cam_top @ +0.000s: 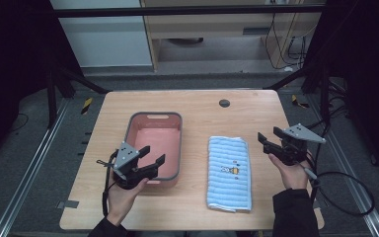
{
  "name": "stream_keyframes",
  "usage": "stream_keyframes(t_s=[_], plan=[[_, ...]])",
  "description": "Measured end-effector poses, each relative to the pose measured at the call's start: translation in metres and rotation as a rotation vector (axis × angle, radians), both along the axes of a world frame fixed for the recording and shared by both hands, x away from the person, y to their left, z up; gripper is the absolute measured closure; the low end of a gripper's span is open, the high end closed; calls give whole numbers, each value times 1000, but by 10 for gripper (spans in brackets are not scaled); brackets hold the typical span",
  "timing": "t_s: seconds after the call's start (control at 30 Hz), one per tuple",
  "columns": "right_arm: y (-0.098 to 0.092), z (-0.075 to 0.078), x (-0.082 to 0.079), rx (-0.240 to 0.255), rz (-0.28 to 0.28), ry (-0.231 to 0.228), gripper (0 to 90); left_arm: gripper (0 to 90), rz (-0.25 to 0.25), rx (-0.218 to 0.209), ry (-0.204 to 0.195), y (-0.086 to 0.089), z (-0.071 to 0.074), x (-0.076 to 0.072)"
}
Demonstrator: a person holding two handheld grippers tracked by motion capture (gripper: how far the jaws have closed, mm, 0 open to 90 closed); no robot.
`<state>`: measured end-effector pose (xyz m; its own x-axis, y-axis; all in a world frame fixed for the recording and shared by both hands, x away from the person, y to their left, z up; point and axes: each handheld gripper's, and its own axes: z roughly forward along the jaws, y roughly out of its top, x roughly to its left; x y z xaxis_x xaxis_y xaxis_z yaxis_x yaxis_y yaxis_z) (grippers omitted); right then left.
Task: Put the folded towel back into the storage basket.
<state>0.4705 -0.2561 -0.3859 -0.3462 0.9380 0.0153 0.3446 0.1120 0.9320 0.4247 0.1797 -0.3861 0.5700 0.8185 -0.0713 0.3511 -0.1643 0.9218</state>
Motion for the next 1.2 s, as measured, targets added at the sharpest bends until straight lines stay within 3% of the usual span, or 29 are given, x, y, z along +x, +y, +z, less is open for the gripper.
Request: stream_keyframes(t_s=[0.33,0.83,1.2], plan=[[5,-4,5,-34,21,7,435,408,-59,29,11,-27,-7,-2],[9,-12,14,-23,36,33,431,457,-135,43,19,-63,-15,-5],[14,-21,24,-36,43,52,427,469,-178,61,43,-88,-30,-9]])
